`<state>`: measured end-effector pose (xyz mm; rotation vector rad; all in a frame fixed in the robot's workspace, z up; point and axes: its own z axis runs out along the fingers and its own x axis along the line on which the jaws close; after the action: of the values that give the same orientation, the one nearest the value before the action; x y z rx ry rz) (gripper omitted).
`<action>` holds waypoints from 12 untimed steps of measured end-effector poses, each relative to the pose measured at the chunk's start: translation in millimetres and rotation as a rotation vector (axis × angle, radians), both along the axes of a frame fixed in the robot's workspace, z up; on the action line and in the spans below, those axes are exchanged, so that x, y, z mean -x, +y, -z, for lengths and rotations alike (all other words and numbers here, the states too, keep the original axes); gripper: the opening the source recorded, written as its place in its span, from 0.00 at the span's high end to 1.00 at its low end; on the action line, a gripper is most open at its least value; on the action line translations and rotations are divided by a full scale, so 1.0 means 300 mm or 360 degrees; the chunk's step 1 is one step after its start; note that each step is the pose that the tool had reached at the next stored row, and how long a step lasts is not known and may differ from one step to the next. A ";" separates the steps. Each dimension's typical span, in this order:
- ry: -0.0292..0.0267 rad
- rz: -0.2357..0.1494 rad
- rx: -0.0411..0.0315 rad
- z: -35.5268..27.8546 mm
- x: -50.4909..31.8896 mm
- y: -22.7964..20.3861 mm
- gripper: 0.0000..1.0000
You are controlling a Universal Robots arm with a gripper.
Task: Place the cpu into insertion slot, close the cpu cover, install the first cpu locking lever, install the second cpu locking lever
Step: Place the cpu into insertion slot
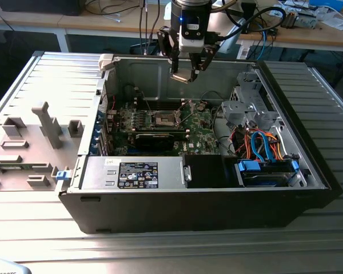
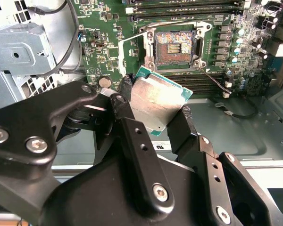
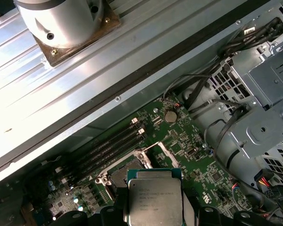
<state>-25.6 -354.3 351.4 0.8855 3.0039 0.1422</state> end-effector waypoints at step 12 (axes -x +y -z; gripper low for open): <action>0.00000 0.0028 0.0000 0.000 0.000 0.000 0.45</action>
<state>-25.6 -354.3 351.3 0.9119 2.9952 0.1420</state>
